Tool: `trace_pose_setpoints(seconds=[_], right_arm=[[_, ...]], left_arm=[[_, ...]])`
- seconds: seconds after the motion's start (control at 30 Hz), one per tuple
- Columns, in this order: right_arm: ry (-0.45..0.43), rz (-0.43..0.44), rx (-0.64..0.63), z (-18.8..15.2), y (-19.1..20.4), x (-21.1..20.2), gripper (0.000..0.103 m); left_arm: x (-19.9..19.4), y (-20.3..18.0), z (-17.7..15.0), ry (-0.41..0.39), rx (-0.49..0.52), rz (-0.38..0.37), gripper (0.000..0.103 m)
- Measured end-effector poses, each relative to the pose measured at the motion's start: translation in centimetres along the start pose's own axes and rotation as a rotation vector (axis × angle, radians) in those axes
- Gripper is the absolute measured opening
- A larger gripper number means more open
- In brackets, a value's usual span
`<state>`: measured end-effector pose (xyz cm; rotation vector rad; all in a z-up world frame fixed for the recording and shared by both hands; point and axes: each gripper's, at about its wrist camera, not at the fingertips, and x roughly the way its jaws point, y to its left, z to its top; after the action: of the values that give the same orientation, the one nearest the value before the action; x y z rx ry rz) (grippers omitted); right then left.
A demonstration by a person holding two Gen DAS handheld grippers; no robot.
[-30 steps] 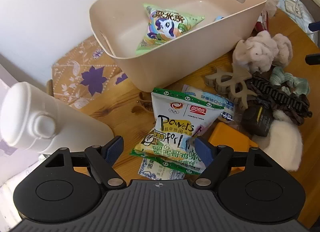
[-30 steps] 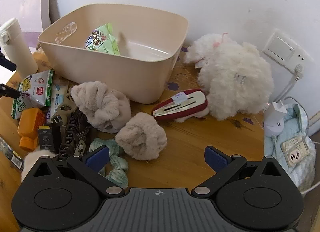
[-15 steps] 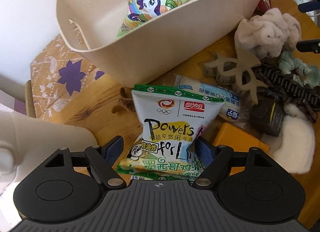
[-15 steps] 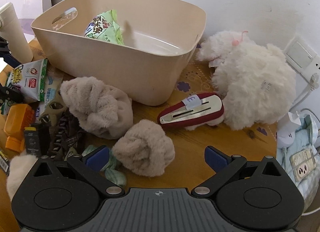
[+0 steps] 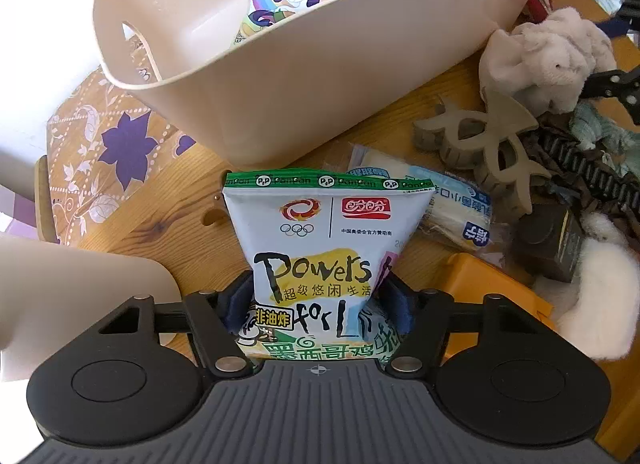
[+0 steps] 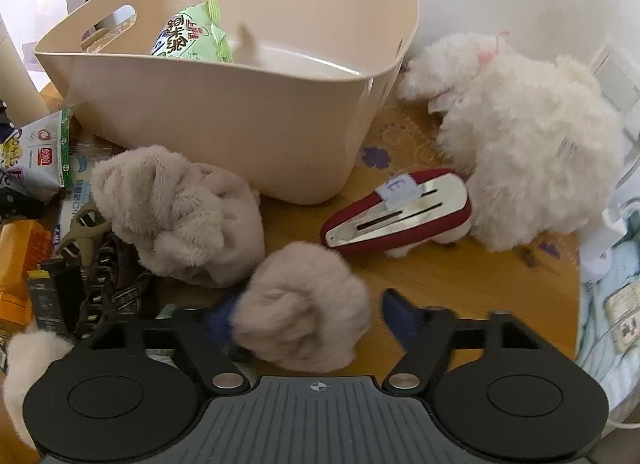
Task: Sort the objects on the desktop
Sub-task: 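Grasp the white Powers snack bag with left tool while right tool grasps beige sock, then carry snack bag and beige sock into the basket and open both tools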
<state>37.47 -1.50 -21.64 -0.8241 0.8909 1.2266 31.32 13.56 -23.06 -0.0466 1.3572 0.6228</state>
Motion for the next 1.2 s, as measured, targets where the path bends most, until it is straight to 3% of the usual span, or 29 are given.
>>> trace_pose_setpoints(seconds=[0.03, 0.2, 0.8, 1.2], right_arm=[[0.004, 0.004, 0.005, 0.0, 0.0, 0.1, 0.059], [0.004, 0.026, 0.021, -0.5, -0.2, -0.5, 0.054], [-0.06, 0.032, 0.14, -2.5, -3.3, -7.0, 0.053], [-0.204, 0.061, 0.224, -0.5, -6.1, -12.9, 0.053]], left_arm=[[-0.1, 0.0, -0.1, -0.005, -0.002, 0.001, 0.065], [-0.7, 0.3, -0.7, -0.026, -0.019, -0.009, 0.062], [-7.2, -0.5, -2.1, -0.161, 0.038, -0.006, 0.062], [-13.1, -0.6, -1.0, -0.316, 0.025, -0.012, 0.062]])
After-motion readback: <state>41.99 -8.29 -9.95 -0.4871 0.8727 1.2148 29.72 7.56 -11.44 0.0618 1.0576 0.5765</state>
